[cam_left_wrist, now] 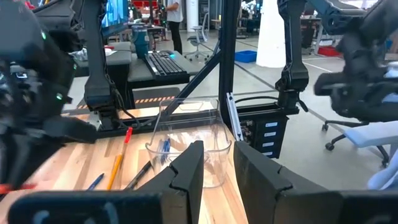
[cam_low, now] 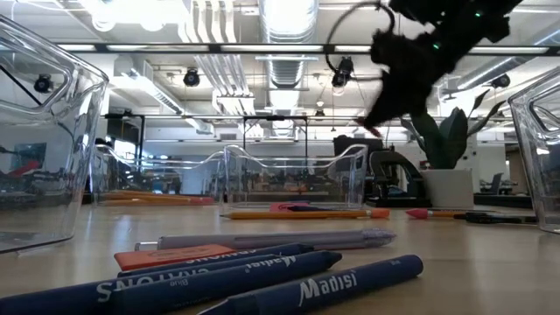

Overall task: Sort crayons/erasers/pens/pencils in bins
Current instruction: Put the orange eraser into the top right transparent bin

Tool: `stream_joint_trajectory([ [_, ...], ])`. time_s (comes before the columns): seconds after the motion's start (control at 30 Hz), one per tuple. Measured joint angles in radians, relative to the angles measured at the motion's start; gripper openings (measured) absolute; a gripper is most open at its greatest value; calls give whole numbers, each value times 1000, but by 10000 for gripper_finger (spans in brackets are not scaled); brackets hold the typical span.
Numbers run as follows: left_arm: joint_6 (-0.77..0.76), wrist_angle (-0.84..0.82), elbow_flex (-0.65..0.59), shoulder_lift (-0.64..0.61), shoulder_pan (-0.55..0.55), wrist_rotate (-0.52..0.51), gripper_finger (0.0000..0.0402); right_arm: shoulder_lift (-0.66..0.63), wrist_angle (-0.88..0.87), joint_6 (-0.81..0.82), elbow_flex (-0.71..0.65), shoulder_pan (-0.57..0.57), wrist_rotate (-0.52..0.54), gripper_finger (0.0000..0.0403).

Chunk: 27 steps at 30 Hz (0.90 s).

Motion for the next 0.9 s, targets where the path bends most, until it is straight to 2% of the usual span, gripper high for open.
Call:
stream_joint_trajectory([
  [0.13,3,0,0,0,0,-3,75,57,274,-65,0,-26,-2,69],
  [0.27,3,0,0,0,0,-43,75,147,449,-94,10,-81,-2,68],
  [0.67,2,-1,-4,0,0,-67,75,450,436,-100,208,-250,-19,68],
  [0.9,1,-2,-5,0,0,-67,75,583,235,-84,371,-267,-39,68],
])
